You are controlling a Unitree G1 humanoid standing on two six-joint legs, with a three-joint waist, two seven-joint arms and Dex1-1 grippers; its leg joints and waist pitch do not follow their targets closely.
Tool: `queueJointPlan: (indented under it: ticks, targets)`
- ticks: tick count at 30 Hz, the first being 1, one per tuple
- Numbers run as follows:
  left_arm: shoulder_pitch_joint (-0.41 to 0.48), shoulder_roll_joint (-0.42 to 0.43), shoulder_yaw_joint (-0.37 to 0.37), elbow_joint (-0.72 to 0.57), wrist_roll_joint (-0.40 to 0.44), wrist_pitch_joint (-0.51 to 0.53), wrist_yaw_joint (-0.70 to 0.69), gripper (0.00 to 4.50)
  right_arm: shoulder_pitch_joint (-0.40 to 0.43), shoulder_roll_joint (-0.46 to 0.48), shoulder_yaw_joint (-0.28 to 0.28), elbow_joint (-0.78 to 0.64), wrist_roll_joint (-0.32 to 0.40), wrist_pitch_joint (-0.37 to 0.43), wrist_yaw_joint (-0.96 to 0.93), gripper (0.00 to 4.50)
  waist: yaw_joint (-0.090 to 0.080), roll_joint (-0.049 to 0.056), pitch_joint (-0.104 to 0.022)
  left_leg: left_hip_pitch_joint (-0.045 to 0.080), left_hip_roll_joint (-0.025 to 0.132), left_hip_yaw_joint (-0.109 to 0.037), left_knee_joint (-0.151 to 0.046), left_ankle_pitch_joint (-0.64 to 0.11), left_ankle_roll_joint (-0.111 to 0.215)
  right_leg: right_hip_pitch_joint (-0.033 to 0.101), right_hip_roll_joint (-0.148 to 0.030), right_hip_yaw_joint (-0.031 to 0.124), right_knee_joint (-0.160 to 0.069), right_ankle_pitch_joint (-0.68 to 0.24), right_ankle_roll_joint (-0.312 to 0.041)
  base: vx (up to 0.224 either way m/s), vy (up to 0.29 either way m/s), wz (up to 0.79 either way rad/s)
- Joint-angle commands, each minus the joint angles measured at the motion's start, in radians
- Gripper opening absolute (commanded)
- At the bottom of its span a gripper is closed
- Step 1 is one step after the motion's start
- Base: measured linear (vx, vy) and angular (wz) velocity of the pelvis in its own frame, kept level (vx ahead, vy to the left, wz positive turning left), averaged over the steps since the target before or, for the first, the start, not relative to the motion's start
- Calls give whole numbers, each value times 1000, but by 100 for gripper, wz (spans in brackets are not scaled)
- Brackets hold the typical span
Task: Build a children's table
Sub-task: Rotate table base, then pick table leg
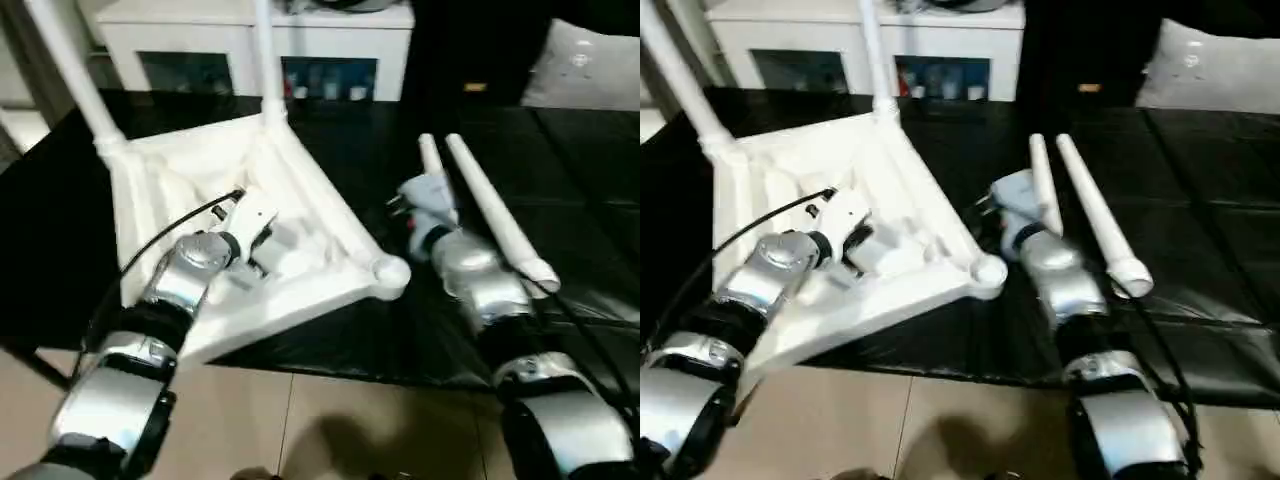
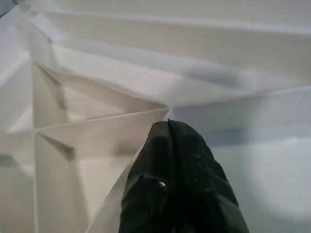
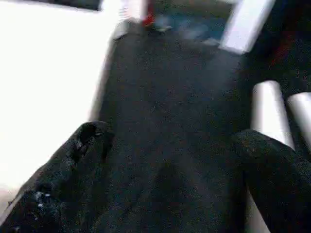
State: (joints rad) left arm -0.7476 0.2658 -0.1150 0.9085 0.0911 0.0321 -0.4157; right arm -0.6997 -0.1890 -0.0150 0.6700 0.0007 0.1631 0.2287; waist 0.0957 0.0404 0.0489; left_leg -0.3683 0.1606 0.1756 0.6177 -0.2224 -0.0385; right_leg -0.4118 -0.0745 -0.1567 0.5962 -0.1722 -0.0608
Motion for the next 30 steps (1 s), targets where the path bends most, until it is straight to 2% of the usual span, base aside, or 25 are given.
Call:
queueJointPlan:
  ticks: [1, 2, 3, 4, 5, 6, 7, 8, 10, 11, 12, 13, 14, 15, 16, 17, 18, 21, 22, 23, 25, 27, 30]
  targets:
    - [1, -7, 27, -22, -37, -43, 2, 4, 12, -6, -32, -62, 22, 111, -16, 450, 3, -8, -85, 8, 86, -38, -60, 52, 138, 74, -112, 87, -41, -15, -165, 0, 0, 0]
    - [15, -10, 34, -41, -55, -57, -18, 34, 18, -9, -45, -100, 26, 193, -21, 450, 4, -9, -83, 6, 82, -36, -59, 41, 144, 74, -112, 87, -44, -30, -167, 0, 0, 0]
    - [38, -6, 31, -88, -66, -53, -46, 34, 12, -13, -57, -122, 27, 279, -38, 450, 6, -10, -81, 7, 85, -37, -62, 37, 141, 77, -115, 88, -47, -51, -165, 0, 0, 0]
    - [56, -2, 27, -126, -76, -47, -67, 34, 7, -18, -64, -131, 28, 331, -48, 450, 6, -7, -81, 9, 91, -39, -64, 39, 134, 78, -117, 89, -43, -56, -169, 0, 0, 0]
    - [72, 1, 24, -160, -85, -41, -85, 47, 1, -22, -69, -138, 29, 375, -57, 450, 5, -8, -79, 10, 90, -36, -63, 28, 123, 73, -115, 89, -49, -85, -165, 0, 0, 0]
    - [142, 8, 8, -325, -134, 11, -185, 47, -11, -54, -54, -140, 57, 435, 13, 450, 7, -9, -82, 9, 92, -35, -64, 15, 105, 79, -122, 90, -45, -98, -169, 0, 0, 0]
    - [165, 12, 0, -380, -151, 32, -217, 59, -20, -61, -57, -130, 60, 455, 13, 450, 7, -9, -80, 4, 92, -35, -65, 16, 104, 80, -123, 90, -47, -103, -170, 0, 0, 0]
    - [174, 13, -3, -402, -158, 40, -230, 77, -23, -64, -59, -125, 62, 463, 13, 450, 7, -8, -77, 6, 86, -29, -63, 4, 94, 74, -116, 90, -52, -125, -164, 0, 0, 0]
    - [228, 31, -33, -540, -203, 108, -307, 80, -51, -76, -79, -85, 71, 507, 1, 450, 5, -11, -74, 4, 81, -27, -65, -8, 87, 71, -110, 89, -58, -159, -151, 0, 0, 0]
    - [257, 52, -58, -619, -227, 148, -346, 93, -66, -85, -80, -60, 72, 537, 20, 450, 4, -14, -75, 5, 84, -30, -67, -18, 75, 75, -114, 89, -54, -181, -152, 0, 0, 0]
    - [267, 63, -73, -648, -231, 165, -362, 93, -74, -89, -76, -40, 67, 538, 26, 450, 3, -16, -71, 7, 81, -26, -67, -32, 73, 70, -109, 89, -61, -207, -145, 0, 0, 0]
    - [280, 76, -88, -683, -235, 184, -379, 108, -83, -94, -72, -22, 60, 546, 31, 450, 4, -15, -71, 7, 83, -27, -67, -38, 67, 71, -113, 90, -59, -214, -146, 0, 0, 0]
    - [292, 97, -115, -724, -235, 217, -408, 119, -100, -100, -70, 13, 53, 572, 34, 450, 1, -20, -68, 6, 80, -26, -68, -41, 65, 71, -109, 89, -63, -232, -139, 0, 0, 0]
    - [294, 102, -120, -732, -235, 224, -414, 125, -104, -101, -69, 21, 52, 576, 35, 450, 0, -18, -66, 6, 76, -24, -68, -51, 62, 70, -106, 88, -67, -267, -127, 0, 0, 0]
    - [301, 110, -130, -758, -236, 244, -429, 129, -110, -103, -68, 34, 54, 585, 40, 450, -1, -22, -64, 5, 74, -23, -68, -53, 62, 70, -104, 88, -71, -281, -116, 0, 0, 0]
    - [308, 116, -139, -785, -238, 260, -442, 152, -119, -108, -62, 55, 55, 597, 55, 450, 1, -19, -66, 6, 76, -26, -68, -42, 57, 70, -105, 88, -69, -275, -112, 0, 0, 0]
    - [317, 115, -138, -827, -240, 296, -451, 163, -135, -115, -54, 88, 64, 624, 83, 450, -2, -21, -68, 7, 80, -27, -69, -41, 53, 71, -105, 88, -63, -260, -115, 0, 0, 0]
    - [315, 110, -137, -850, -237, 320, -448, 173, -163, -122, -61, 137, 64, 654, 70, 450, -3, -20, -68, 6, 78, -26, -67, -24, 56, 72, -102, 88, -61, -226, -129, 0, 0, 0]
    - [315, 111, -138, -858, -238, 329, -447, 185, -169, -123, -65, 147, 68, 665, 72, 421, -3, -20, -68, 5, 76, -25, -65, -26, 58, 73, -102, 88, -62, -220, -131, 0, 0, 0]
    - [315, 118, -147, -882, -243, 354, -441, 203, -183, -127, -72, 171, 69, 671, 66, 414, -4, -27, -68, 5, 76, -24, -65, -24, 59, 73, -103, 88, -62, -219, -128, 0, 0, 0]
    - [314, 121, -151, -892, -246, 365, -439, 206, -191, -129, -79, 184, 71, 677, 65, 414, -2, -24, -69, 3, 75, -25, -64, -13, 62, 74, -104, 88, -60, -219, -129, 0, 0, 0]
    - [313, 122, -154, -903, -248, 376, -437, 233, -198, -133, -83, 197, 74, 685, 74, 379, -2, -24, -70, 4, 76, -25, -63, -10, 65, 73, -102, 86, -59, -219, -125, 0, 0, 0]
    - [310, 120, -154, -916, -246, 394, -437, 256, -208, -139, -101, 221, 89, 707, 96, 362, -3, -27, -71, 2, 74, -23, -61, 0, 73, 74, -100, 86, -59, -212, -122, 0, 0, 0]
